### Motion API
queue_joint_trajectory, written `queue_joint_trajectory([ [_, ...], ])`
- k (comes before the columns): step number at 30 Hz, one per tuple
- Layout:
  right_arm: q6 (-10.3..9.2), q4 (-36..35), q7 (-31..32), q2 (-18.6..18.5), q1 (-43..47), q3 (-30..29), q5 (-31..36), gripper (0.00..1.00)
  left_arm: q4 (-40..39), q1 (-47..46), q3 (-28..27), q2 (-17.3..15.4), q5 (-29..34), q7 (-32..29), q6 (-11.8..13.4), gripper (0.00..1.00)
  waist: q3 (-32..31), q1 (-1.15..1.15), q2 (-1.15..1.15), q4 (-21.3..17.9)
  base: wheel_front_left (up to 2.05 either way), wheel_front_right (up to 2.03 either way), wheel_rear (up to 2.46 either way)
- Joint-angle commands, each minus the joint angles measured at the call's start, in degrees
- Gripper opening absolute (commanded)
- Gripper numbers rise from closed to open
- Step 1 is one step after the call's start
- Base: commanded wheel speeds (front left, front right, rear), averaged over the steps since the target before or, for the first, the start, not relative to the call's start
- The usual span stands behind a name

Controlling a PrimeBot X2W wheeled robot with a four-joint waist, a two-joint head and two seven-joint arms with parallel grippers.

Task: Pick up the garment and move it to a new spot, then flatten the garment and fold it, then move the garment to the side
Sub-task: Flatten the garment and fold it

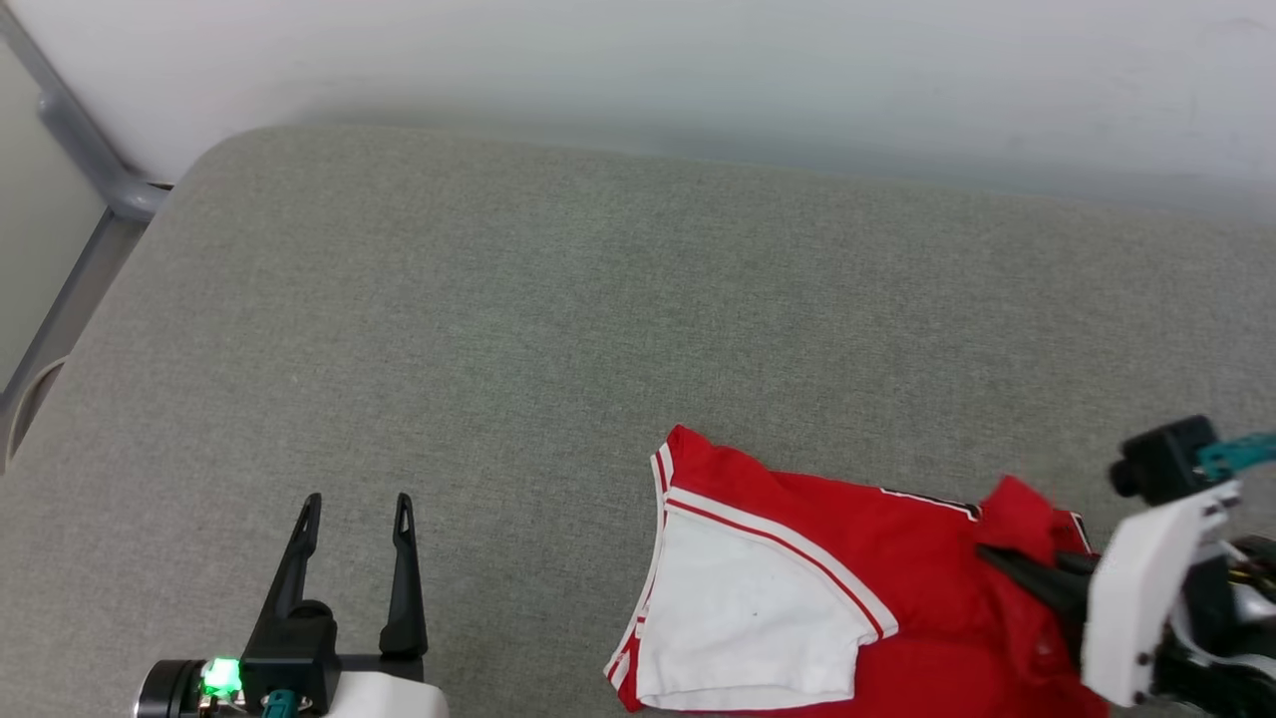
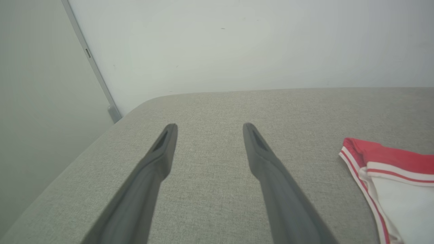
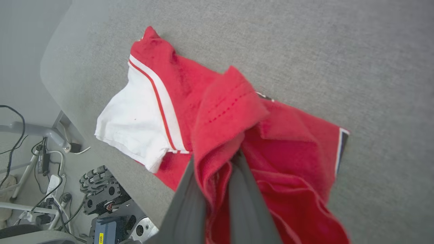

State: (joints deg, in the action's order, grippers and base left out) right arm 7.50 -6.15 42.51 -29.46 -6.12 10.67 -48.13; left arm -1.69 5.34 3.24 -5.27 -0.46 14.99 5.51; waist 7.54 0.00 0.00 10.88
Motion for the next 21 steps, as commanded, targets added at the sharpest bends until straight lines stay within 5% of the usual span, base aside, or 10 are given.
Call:
queue_joint_trajectory([
  [1,-0.03,-0.33,0.38,0.81,-1.26,1.01,0.25,0.0,0.12,-0.89,0.09,0.03,0.19,0.25,-0.27,1.0,0.34,0.0,0.0,0.37,0.0,0.0,0.0],
  [13,-0.03,5.95,-1.4,6.16,-15.86,18.92,4.29,0.0,0.96,-3.72,1.97,0.7,-0.21,0.26,-0.56,1.0,3.06,0.0,0.0,2.9,0.0,0.0,0.0],
  [21,-0.03,16.76,-4.34,11.39,-25.09,27.82,6.72,0.0,1.68,-5.38,2.74,1.24,-0.68,0.25,-0.81,1.0,5.1,0.0,0.0,4.34,0.0,0.0,0.0],
])
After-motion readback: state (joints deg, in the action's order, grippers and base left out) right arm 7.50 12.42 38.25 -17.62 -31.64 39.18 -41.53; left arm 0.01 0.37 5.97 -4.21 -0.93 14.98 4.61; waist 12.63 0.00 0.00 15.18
